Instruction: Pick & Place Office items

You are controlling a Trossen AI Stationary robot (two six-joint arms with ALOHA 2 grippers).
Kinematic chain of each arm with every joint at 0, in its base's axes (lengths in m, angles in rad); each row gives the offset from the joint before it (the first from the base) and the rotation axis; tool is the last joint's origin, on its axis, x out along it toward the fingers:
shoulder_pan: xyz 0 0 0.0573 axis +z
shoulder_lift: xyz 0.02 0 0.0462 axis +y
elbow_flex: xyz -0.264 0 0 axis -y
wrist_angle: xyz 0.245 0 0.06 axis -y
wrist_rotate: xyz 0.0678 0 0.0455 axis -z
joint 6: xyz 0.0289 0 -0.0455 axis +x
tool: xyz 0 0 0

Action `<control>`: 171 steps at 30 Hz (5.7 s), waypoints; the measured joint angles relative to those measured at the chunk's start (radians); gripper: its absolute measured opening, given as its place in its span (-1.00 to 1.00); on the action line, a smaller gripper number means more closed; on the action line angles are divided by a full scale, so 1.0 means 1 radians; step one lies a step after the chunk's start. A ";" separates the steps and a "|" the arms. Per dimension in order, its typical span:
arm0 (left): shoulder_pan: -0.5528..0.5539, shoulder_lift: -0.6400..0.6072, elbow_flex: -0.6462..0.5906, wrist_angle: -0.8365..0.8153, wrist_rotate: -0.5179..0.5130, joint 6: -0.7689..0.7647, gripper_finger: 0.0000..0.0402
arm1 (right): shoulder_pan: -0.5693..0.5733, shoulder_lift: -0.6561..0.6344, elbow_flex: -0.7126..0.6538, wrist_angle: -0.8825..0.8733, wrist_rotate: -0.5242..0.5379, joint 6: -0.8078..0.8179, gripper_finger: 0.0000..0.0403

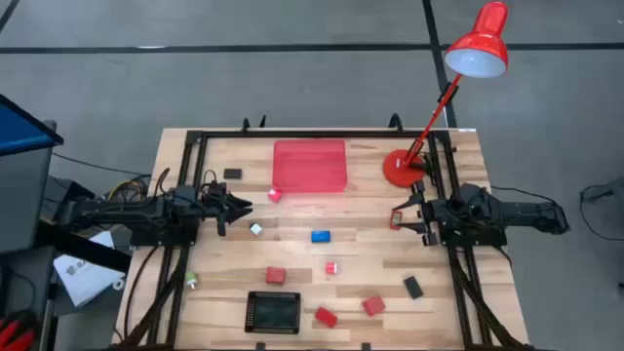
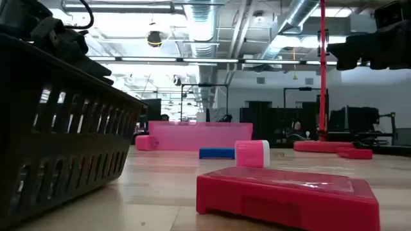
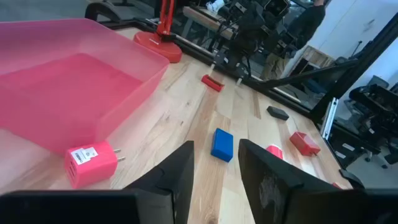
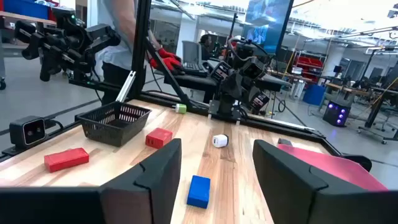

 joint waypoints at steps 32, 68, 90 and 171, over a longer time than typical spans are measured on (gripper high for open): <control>0.000 0.000 0.000 0.000 0.000 0.000 -0.40 | 0.000 0.000 0.000 0.000 0.000 0.000 -0.04; 0.000 0.090 0.000 0.480 -0.133 -0.473 -0.40 | -0.024 0.000 0.000 0.002 0.019 -0.418 -0.03; -0.019 0.366 0.000 0.582 -0.263 -0.653 -0.40 | -0.013 -0.002 0.000 0.638 0.234 0.712 -0.06; -0.099 1.276 0.751 -0.730 0.020 0.923 0.09 | 0.263 0.714 1.124 -0.579 0.651 0.607 0.24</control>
